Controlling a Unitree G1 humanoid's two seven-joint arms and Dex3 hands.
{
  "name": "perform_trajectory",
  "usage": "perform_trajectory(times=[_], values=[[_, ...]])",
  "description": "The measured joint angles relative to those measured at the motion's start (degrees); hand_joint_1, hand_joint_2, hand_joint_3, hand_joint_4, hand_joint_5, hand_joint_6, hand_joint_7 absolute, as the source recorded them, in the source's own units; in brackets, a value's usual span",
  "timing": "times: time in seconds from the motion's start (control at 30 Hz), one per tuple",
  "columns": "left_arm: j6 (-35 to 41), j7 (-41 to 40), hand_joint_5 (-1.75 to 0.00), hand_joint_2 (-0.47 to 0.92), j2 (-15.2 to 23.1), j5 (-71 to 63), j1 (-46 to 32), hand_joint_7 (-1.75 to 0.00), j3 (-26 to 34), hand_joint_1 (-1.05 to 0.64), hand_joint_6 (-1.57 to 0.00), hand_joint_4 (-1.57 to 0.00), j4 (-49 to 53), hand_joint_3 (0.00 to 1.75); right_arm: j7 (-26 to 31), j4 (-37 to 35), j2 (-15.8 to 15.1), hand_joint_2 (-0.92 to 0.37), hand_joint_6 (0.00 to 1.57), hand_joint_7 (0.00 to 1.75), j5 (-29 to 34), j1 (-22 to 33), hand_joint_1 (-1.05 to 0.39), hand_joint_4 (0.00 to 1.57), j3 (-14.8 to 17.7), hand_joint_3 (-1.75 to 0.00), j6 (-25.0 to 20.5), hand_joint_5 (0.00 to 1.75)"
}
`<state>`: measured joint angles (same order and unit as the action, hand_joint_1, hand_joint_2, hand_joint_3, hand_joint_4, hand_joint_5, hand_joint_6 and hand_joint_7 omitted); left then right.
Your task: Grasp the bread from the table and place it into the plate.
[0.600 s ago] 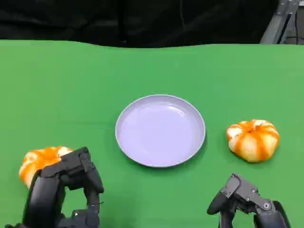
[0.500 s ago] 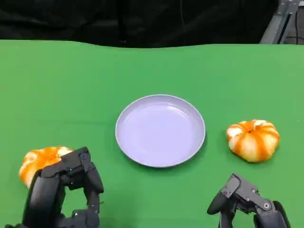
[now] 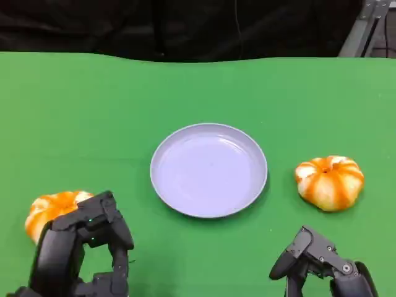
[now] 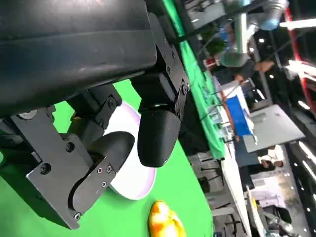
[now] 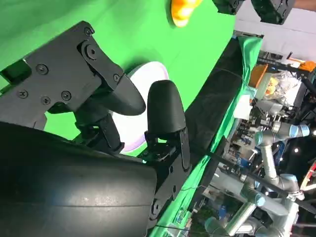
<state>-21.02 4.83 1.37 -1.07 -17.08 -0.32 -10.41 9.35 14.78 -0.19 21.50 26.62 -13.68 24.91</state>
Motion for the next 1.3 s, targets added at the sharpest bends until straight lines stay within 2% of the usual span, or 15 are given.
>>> perform_trajectory(times=[0.03, 0.07, 0.1, 0.13, 0.17, 0.23, 0.27, 0.43, 0.53, 0.63, 0.73, 0.83, 0.97, 1.23, 1.3], values=[[0.2, 0.1, -1.42, 0.31, 0.0, 0.4, 0.0, -1.22, 0.0, -0.14, -0.56, -0.6, -0.1, 1.33, 0.0, 0.0, 0.0, -0.43, 0.57, 1.71, 0.0, 0.0, -0.1, 0.85, 0.0, -1.53, 0.0, 1.75], [0.7, 0.2, -1.27, 0.41, 0.4, -0.2, 0.1, -0.95, 0.1, -0.22, -0.45, -0.44, -0.2, 1.03, 0.0, 0.0, 0.0, -0.43, 0.57, 1.71, 0.0, 0.0, -0.1, 0.85, 0.0, -1.53, 0.0, 1.75], [1.7, 0.3, -1.19, 0.47, 1.6, -1.8, 0.5, -0.81, 0.3, -0.26, -0.37, -0.32, -0.2, 0.85, 0.0, 0.0, 0.0, -0.43, 0.57, 1.71, 0.0, -0.1, -0.1, 0.85, 0.0, -1.53, 0.0, 1.75], [2.7, 0.3, -1.16, 0.54, 3.0, -4.0, 1.0, -0.72, 0.7, -0.28, -0.35, -0.25, -0.2, 0.68, 0.1, 0.0, 0.0, -0.43, 0.57, 1.71, 0.0, -0.2, -0.1, 0.85, 0.0, -1.53, 0.0, 1.75], [3.6, 0.2, -1.12, 0.67, 4.6, -6.3, 1.7, -0.6, 1.2, -0.39, -0.33, -0.15, -0.2, 0.41, 0.1, -0.1, 0.0, -0.43, 0.58, 1.71, 0.0, -0.3, -0.11, 0.85, 0.0, -1.53, 0.0, 1.75], [5.3, -1.3, -1.03, 0.8, 7.1, -13.0, 3.1, -0.48, 2.0, -0.52, -0.27, -0.04, -0.3, 0.16, 0.3, -0.3, 0.2, -0.42, 0.58, 1.72, 0.1, -0.5, -0.11, 0.85, 0.0, -1.53, 0.0, 1.75], [6.8, -2.0, -1.0, 0.83, 8.7, -17.1, 3.8, -0.46, 2.0, -0.54, -0.25, -0.02, -0.4, 0.12, 0.4, -0.4, 0.3, -0.42, 0.58, 1.72, 0.1, -0.7, -0.11, 0.85, 0.0, -1.53, 0.0, 1.75], [14.6, -3.3, -0.73, 0.83, 15.7, -35.6, 6.7, -0.35, 1.1, -0.55, -0.14, 0.0, -1.3, 0.02, 0.4, -0.4, 0.6, -0.42, 0.58, 1.72, 0.1, -1.2, -0.11, 0.87, -0.2, -1.55, -0.2, 1.75], [18.6, -2.5, -0.71, 0.83, 18.3, -41.5, 7.6, -0.34, -0.3, -0.55, -0.14, 0.0, -1.6, 0.02, 0.4, -0.6, 0.7, -0.42, 0.58, 1.73, 0.1, -1.4, -0.11, 0.87, -0.2, -1.55, -0.2, 1.75], [20.0, -2.4, -0.7, 0.83, 18.7, -42.5, 7.7, -0.34, -1.2, -0.55, -0.14, 0.0, -2.0, 0.02, 0.4, -0.6, 0.8, -0.42, 0.58, 1.73, 0.1, -1.4, -0.12, 0.87, -0.2, -1.55, -0.2, 1.75], [21.5, -2.2, -0.54, 0.83, 19.1, -43.8, 8.4, -0.3, -2.5, -0.55, -0.12, 0.0, -1.6, 0.01, 0.5, -0.6, 0.8, -0.42, 0.58, 1.73, 0.0, -1.3, -0.1, 0.86, -0.2, -1.55, -0.2, 1.75], [26.6, -0.3, -0.46, 0.85, 20.4, -49.2, 12.0, -0.27, -5.1, -0.56, -0.11, 0.0, 2.4, 0.01, 0.5, -0.8, 1.0, -0.43, 0.57, 1.73, -0.1, -1.6, -0.11, 0.86, -0.4, -1.55, -0.2, 1.75], [30.9, 1.2, -0.44, 0.85, 20.8, -51.7, 14.7, -0.25, -7.4, -0.56, -0.12, 0.0, 5.0, 0.01, 0.5, -0.8, 1.1, -0.43, 0.57, 1.74, -0.3, -1.6, -0.11, 0.86, -0.4, -1.55, -0.2, 1.75], [32.6, 1.3, -0.4, 0.88, 21.4, -51.7, 15.1, -0.22, -8.7, -0.55, -0.11, 0.0, 5.1, 0.02, 0.5, -0.8, 1.2, -0.44, 0.57, 1.74, -0.5, -1.7, -0.09, 0.84, -0.4, -1.56, -0.2, 1.75], [32.6, 0.1, -0.37, 0.9, 21.2, -51.7, 18.6, -0.21, -9.9, -0.55, -0.1, 0.0, 11.6, 0.02, 0.3, -0.9, 1.3, -0.44, 0.57, 1.75, -0.9, -1.7, -0.08, 0.83, -0.6, -1.58, -0.2, 1.75]])
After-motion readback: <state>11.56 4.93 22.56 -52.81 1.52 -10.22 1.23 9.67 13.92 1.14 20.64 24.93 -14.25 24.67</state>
